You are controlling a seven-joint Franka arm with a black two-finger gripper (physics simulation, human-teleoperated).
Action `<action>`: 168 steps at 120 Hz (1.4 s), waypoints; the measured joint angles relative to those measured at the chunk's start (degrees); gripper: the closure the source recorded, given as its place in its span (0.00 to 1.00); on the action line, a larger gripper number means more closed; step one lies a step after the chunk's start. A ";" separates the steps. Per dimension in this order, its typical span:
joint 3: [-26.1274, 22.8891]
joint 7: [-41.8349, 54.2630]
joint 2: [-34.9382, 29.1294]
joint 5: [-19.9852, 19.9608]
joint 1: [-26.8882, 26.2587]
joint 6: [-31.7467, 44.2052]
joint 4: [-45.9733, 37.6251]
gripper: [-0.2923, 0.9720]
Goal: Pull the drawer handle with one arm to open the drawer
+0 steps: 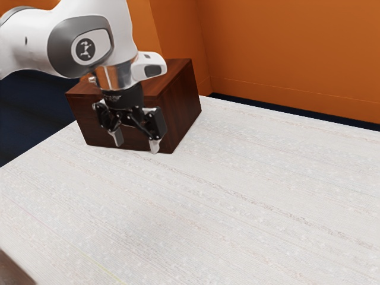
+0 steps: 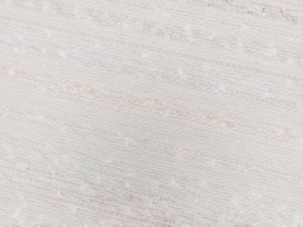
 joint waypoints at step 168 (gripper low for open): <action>12.64 79.95 11.20 -10.76 19.14 31.31 2.19 0.23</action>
